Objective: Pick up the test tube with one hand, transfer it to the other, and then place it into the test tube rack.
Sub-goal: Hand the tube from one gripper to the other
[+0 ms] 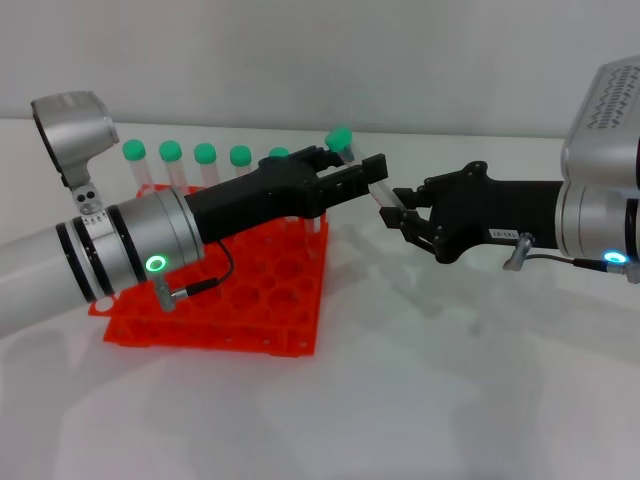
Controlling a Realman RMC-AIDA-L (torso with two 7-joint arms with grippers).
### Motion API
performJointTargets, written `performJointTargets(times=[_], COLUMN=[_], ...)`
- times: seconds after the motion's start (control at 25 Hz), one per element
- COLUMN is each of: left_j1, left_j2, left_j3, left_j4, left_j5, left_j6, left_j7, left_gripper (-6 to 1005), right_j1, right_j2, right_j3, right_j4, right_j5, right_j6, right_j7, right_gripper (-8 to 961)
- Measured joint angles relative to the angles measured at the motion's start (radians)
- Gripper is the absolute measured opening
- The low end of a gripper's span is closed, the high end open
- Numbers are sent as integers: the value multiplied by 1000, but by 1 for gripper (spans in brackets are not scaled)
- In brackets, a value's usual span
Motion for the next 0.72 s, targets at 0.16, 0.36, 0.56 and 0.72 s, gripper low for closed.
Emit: performJointTargets(times=[0.16,0.36,0.56,0.72], left_j1=[0,0,0,-1], left_j2=[-1,-10,-12,-13], left_j3=[1,2,0,0], left_j4=[0,0,0,0], left_j5=[0,2,2,2], left_j6=[-5,-8,-10,-12], left_j7=[1,6,7,7], left_gripper=[632,551,487,364], right_j1=[0,0,-1,-2], right_j2=[0,-1,-1,-1], right_j3=[0,-1,-2,-1], right_j4=[0,0,2,3], right_j5=[0,0,0,-2], right_j6=[0,0,0,0], right_j7=[-2,-2,-2,-9], right_gripper=[255,260,265,270])
